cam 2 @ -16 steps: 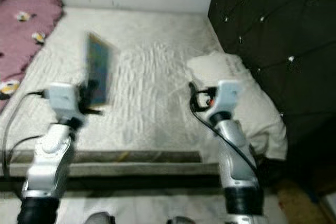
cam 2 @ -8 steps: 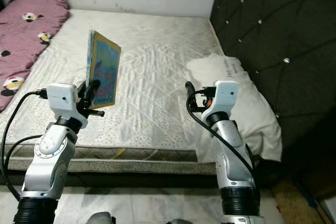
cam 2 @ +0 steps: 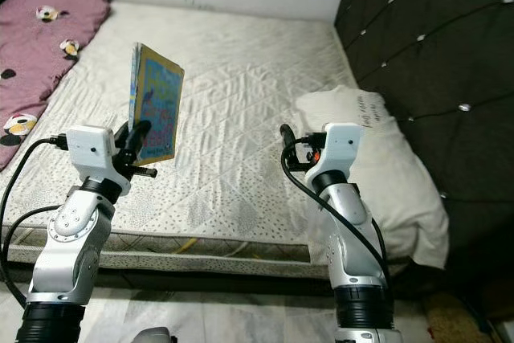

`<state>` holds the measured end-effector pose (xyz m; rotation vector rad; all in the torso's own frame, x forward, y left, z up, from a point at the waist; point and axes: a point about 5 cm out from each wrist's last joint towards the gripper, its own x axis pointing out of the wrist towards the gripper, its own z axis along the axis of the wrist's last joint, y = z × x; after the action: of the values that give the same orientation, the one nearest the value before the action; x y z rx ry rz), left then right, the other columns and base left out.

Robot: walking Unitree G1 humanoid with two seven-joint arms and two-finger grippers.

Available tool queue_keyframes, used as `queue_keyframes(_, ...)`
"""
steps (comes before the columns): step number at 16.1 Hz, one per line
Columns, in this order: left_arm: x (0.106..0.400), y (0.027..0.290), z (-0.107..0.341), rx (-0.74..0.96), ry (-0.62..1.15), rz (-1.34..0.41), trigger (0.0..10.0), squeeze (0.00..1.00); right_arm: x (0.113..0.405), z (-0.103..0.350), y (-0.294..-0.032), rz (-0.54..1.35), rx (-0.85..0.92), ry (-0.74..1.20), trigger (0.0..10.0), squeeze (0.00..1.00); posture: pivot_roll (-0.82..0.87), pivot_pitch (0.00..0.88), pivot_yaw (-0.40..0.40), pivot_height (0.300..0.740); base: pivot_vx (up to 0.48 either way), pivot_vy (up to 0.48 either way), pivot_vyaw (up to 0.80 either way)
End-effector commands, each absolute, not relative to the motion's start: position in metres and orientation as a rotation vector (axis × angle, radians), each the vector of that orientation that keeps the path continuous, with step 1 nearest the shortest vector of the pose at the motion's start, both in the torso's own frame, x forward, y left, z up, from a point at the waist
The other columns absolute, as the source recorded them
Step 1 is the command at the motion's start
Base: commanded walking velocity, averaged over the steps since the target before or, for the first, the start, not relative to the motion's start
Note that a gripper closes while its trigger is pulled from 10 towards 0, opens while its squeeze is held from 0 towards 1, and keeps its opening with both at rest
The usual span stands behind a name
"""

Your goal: Clean up the room

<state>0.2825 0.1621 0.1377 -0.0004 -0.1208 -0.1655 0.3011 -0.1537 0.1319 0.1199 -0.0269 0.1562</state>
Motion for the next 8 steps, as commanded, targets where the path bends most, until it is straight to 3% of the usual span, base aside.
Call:
queue_keyframes(1,0.2835,0.1594,0.1522,0.0,-0.188,-0.181,10.0,0.0,0.3026,0.1366,-0.1568,0.144,0.111,-0.041,10.0,0.0,-0.01,0.0,-0.069,0.74,0.307,0.0,0.0)
queue_keyframes(3,0.2829,0.1595,0.1505,0.003,-0.178,-0.181,10.0,0.0,0.3025,0.1364,-0.1571,0.142,0.109,-0.04,10.0,0.0,-0.01,0.0,-0.069,0.74,0.285,0.0,0.0)
queue_keyframes(7,0.2834,0.1601,0.1484,0.009,-0.165,-0.168,10.0,0.0,0.3025,0.1362,-0.1573,0.141,0.109,-0.04,10.0,0.0,-0.01,0.0,-0.069,0.74,0.0,0.0,0.0)
queue_keyframes(8,0.2836,0.1602,0.1484,0.01,-0.165,-0.166,10.0,0.0,0.3026,0.1358,-0.1575,0.139,0.109,-0.036,10.0,0.0,-0.01,0.0,-0.069,0.74,0.0,0.0,-0.52)
